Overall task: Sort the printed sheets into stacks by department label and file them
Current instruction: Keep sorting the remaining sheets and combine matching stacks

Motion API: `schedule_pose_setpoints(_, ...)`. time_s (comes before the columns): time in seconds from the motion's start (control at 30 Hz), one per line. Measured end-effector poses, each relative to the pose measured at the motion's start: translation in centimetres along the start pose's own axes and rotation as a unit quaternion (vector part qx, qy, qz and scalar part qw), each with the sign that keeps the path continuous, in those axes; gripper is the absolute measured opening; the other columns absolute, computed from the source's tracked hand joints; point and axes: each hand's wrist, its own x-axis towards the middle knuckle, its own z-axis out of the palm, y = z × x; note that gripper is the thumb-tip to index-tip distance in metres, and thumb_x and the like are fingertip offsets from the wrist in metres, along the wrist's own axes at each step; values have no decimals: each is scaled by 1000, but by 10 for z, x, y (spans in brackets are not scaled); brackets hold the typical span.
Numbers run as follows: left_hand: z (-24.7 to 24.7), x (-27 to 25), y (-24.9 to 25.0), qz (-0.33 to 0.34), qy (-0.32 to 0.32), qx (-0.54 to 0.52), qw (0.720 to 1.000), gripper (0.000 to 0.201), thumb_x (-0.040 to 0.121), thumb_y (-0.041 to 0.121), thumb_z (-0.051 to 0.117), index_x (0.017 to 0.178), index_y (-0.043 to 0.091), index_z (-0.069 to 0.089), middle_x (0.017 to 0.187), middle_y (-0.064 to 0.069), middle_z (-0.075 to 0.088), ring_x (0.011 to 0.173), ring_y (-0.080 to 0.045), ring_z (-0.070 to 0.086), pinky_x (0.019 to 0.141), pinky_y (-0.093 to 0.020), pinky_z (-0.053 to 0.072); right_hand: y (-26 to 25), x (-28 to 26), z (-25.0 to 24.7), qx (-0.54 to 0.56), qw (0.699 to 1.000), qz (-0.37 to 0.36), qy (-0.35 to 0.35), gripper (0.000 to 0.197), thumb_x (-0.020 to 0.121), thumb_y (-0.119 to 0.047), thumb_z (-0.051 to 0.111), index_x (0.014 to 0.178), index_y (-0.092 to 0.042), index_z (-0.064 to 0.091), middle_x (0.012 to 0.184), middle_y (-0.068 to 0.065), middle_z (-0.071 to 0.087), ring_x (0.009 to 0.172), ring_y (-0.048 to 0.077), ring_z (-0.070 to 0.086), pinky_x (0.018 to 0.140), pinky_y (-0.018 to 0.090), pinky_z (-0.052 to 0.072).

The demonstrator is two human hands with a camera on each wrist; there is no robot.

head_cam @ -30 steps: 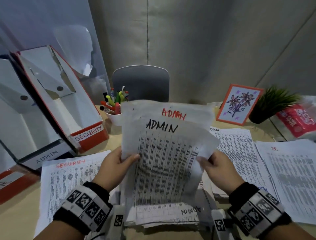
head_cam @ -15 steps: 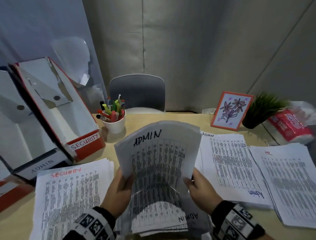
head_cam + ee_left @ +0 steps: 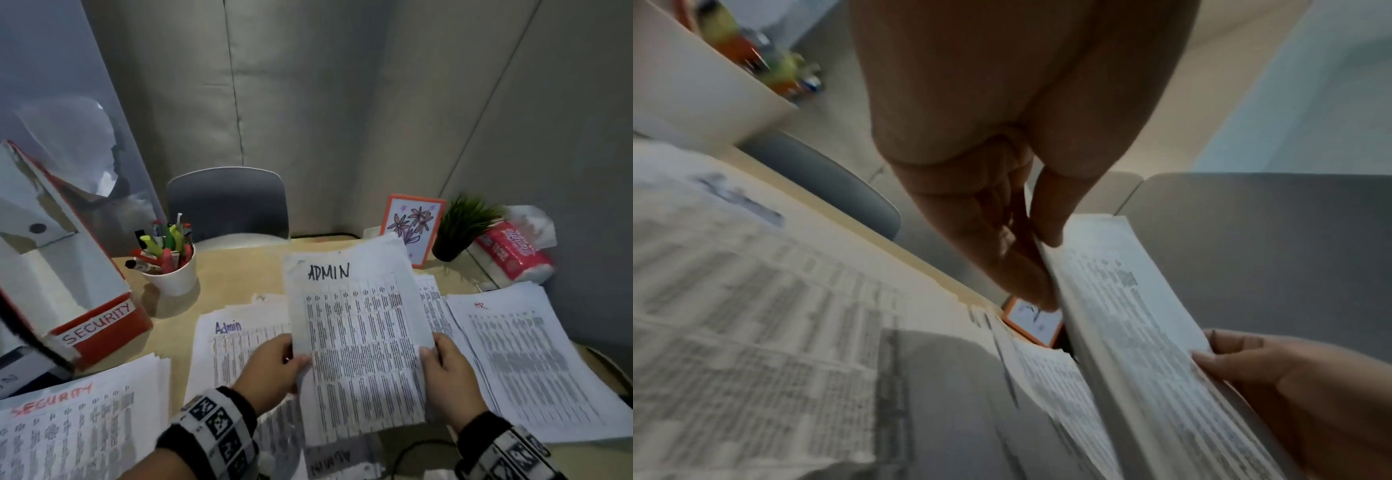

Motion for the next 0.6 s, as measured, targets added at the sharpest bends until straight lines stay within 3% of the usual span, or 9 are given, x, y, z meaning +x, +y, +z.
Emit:
schedule_pose_setpoints(0.1, 32, 29, 12, -35, -80, 18, 996, 14, 97, 10, 50, 108, 11, 58, 100, -11, 66, 80, -21, 67, 61, -26, 57, 17, 16, -24, -17, 998, 51, 20, 30, 101, -19, 36, 128, -11, 48, 125, 8, 56, 113, 27, 53, 90, 30, 40)
schedule_pose_setpoints(0.2, 58, 54, 16, -57, -95, 27, 993, 12, 92, 5, 53, 99, 10, 61, 91, -16, 67, 74, -26, 68, 67, -36, 60, 32, 36, -41, -30, 993, 107, 35, 36, 102, -20, 35, 135, -9, 44, 129, 9, 51, 124, 28, 46, 105, 34, 34)
schedule_pose_setpoints(0.3, 77, 78, 16, -71, -67, 43, 994, 11, 88, 4, 57, 87, 13, 62, 84, -11, 69, 72, -25, 70, 68, -38, 60, 46, 60, -50, -68, 991, 111, 37, 33, 100, -23, 38, 128, -12, 49, 126, 8, 57, 112, 26, 53, 100, 37, 43)
schedule_pose_setpoints(0.43, 91, 103, 19, -100, -30, 44, 994, 10, 87, 3, 62, 80, 11, 63, 74, -10, 68, 59, -22, 69, 61, -33, 60, 53, 84, -58, -87, 989, 116, 34, 33, 98, -13, 42, 131, -16, 49, 116, 6, 55, 89, 18, 56, 77, 28, 43)
schedule_pose_setpoints(0.6, 101, 127, 12, -104, 0, 100, 989, 10, 84, 12, 68, 77, 19, 66, 80, -5, 72, 76, -21, 71, 75, -34, 59, 66, 98, -58, -125, 983, 131, 11, 35, 95, -7, 44, 128, -16, 50, 98, 1, 54, 82, 17, 54, 69, 26, 39)
